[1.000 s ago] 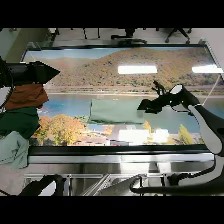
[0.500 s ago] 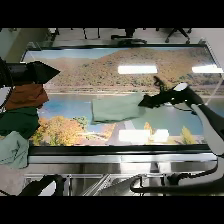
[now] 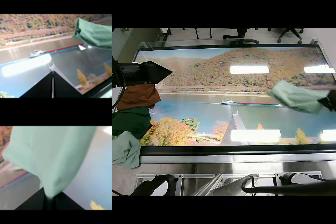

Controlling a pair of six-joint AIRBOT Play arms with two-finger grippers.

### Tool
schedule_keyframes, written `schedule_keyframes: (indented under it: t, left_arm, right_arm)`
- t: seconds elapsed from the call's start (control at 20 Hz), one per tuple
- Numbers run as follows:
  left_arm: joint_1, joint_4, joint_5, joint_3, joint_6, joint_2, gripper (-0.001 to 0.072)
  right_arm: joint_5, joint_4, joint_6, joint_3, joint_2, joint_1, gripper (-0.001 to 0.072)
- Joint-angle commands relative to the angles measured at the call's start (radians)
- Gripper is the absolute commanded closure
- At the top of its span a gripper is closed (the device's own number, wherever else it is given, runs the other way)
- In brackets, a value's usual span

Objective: Fold the shirts.

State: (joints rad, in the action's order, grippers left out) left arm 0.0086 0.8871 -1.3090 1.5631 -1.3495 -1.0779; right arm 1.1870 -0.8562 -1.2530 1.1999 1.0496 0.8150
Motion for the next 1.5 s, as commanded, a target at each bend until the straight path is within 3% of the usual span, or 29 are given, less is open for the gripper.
schedule_keyframes:
  t: [0.0, 0.25, 0.35, 0.4, 0.45, 0.6, 0.65, 0.7, 0.85, 0.9, 1.05, 1.1, 1.15, 1.3, 1.45]
  left_arm:
    - [0.0, 0.001, 0.0, 0.0, 0.003, 0.0, 0.0682]
    - [0.0, 0.001, 0.0, 0.0, 0.003, 0.0, 0.0683]
    - [0.0, 0.001, 0.0, 0.0, 0.003, 0.0, 0.0683]
    - [0.0, 0.002, 0.0, 0.0, 0.003, 0.0, 0.0683]
    - [0.0, 0.002, 0.0, 0.0, 0.003, 0.0, 0.0682]
    - [0.0, 0.002, 0.0, 0.0, 0.003, 0.0, 0.0683]
    - [0.0, 0.002, 0.001, 0.0, 0.003, 0.0, 0.0683]
    - [0.0, 0.002, 0.006, 0.0, 0.003, 0.0, 0.0682]
    - [0.0, 0.002, 0.04, 0.0, 0.004, 0.001, 0.0683]
    - [0.0, 0.002, 0.045, 0.0, 0.016, 0.001, 0.0683]
    - [0.0, 0.002, 0.027, 0.0, 0.074, 0.0, 0.0683]
    - [-0.002, 0.002, 0.013, -0.002, 0.074, 0.001, 0.0684]
    - [-0.014, 0.002, 0.014, -0.024, 0.074, 0.011, 0.0684]
    - [-0.055, 0.003, 0.03, -0.193, 0.073, 0.088, 0.0684]
    - [-0.096, 0.003, 0.043, -0.386, 0.063, 0.183, 0.0684]
  right_arm:
    - [0.052, -0.192, -0.117, -0.142, -0.083, 0.211, 0.0691]
    - [-0.093, -0.296, -0.256, -0.499, -0.315, 0.295, 0.069]
    - [-0.109, -0.296, -0.266, -0.574, -0.345, 0.294, 0.0682]
    - [-0.106, -0.297, -0.266, -0.592, -0.34, 0.294, 0.0591]
    - [-0.106, -0.308, -0.265, -0.592, -0.332, 0.294, 0.0441]
    - [-0.091, -0.357, -0.194, -0.531, -0.325, 0.294, 0.0371]
    - [-0.081, -0.383, -0.187, -0.486, -0.325, 0.294, 0.0224]
    - [-0.065, -0.397, -0.187, -0.422, -0.325, 0.294, 0.0173]
    - [-0.039, -0.341, -0.187, -0.209, -0.325, 0.293, 0.0173]
    - [-0.042, -0.28, -0.187, -0.148, -0.324, 0.292, 0.0213]
    - [-0.026, 0.03, -0.187, -0.068, -0.318, 0.269, 0.0575]
    - [-0.015, 0.087, -0.187, -0.068, -0.315, 0.231, 0.0657]
    - [-0.014, 0.093, -0.187, -0.069, -0.314, 0.159, 0.0689]
    - [-0.029, 0.063, -0.167, -0.086, -0.313, -0.13, 0.0689]
    - [-0.029, -0.096, -0.175, -0.121, -0.311, -0.489, 0.0689]
